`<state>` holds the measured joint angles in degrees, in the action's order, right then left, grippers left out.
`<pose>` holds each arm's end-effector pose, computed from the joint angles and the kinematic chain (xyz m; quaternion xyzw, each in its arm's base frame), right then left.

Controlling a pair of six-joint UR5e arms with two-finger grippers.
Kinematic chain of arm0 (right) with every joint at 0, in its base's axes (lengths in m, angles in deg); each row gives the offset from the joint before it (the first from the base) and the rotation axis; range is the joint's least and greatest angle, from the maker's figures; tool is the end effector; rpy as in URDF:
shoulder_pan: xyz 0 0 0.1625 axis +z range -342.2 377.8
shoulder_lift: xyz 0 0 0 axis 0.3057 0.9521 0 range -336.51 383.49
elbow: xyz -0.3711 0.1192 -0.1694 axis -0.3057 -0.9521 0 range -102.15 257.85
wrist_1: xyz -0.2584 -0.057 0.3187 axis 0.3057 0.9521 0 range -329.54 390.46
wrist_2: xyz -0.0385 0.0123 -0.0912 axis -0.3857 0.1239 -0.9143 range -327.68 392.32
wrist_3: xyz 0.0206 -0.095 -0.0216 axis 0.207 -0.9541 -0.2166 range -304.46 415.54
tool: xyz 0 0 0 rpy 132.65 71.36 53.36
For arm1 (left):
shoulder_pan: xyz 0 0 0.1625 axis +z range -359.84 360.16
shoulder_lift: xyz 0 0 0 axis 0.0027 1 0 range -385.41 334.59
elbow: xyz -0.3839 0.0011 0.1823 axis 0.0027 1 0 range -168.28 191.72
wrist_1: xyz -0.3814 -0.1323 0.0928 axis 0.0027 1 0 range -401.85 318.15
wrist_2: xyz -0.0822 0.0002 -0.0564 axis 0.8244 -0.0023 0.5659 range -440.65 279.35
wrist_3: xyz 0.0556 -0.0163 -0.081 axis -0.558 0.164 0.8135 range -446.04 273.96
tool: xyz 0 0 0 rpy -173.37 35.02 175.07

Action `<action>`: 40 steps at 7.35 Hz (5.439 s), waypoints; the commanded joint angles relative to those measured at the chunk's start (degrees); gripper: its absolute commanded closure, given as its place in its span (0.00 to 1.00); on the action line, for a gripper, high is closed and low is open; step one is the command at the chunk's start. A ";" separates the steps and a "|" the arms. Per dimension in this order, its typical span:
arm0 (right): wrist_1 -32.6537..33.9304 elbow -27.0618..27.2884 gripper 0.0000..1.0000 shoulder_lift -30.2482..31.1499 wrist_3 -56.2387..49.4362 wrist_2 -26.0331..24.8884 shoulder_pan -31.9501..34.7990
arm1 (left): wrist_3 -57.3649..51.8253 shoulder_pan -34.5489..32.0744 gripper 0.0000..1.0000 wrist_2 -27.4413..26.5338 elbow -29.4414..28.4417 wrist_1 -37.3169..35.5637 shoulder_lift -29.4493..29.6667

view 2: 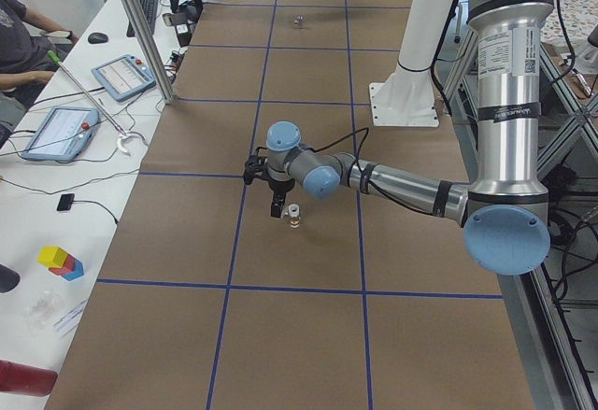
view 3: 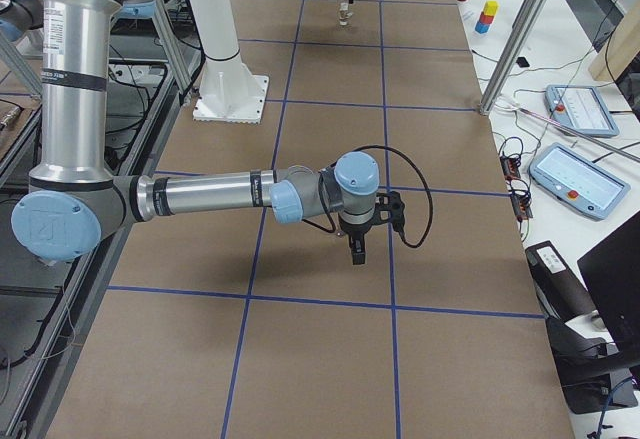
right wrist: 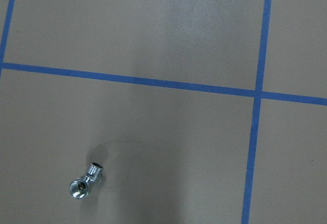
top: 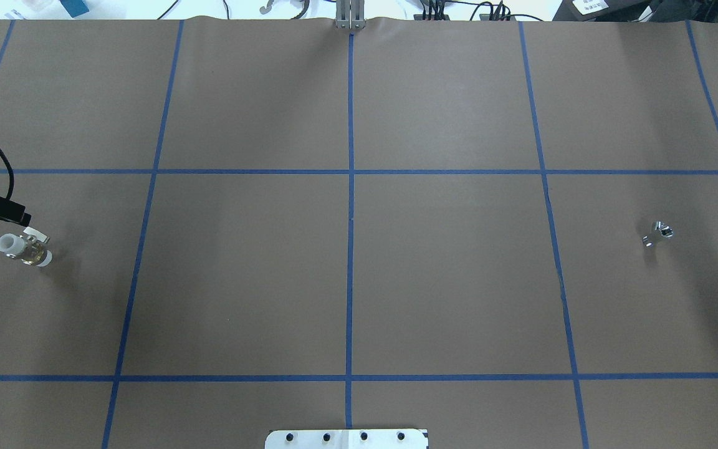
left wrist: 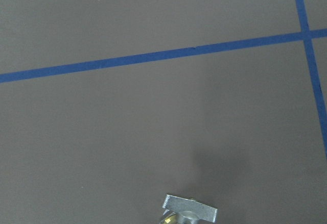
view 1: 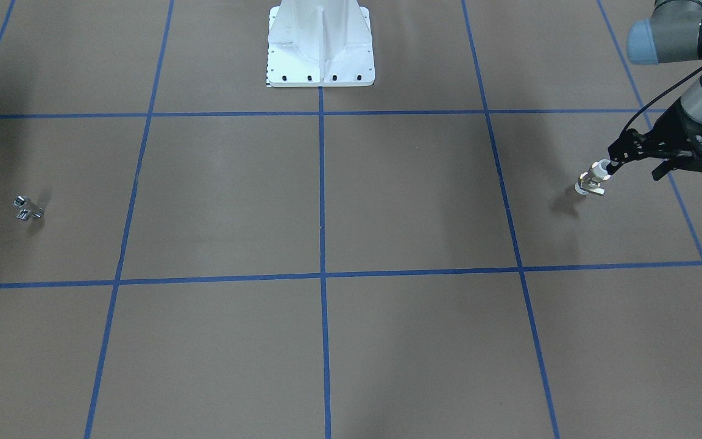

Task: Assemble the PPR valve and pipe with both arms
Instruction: 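Lower the left gripper onto the chrome valve and close on it, then lift the valve with the left gripper and carry it to table center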

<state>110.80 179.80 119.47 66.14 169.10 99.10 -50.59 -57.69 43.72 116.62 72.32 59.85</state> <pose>-0.0096 -0.4642 0.5831 0.0571 -0.4087 -0.0390 0.9101 0.1900 -0.4469 0.5285 0.0772 0.3914 0.0609 0.9150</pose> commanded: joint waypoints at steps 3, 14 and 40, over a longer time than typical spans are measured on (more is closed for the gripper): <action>-0.27 -0.17 0.00 0.00 0.30 -0.03 -0.70 | 0.85 2.21 0.00 -0.89 0.40 0.27 -0.97; -0.27 -0.62 0.00 -0.09 0.30 -0.11 -0.97 | 0.85 2.12 0.27 2.37 0.14 0.36 -2.47; -9.59 -10.91 0.00 -10.88 8.67 -0.47 -4.40 | 31.61 18.03 1.00 -7.39 -35.37 -24.17 65.65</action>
<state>102.47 169.17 111.27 69.15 168.57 94.70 -19.28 -40.11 36.40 83.68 47.76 124.05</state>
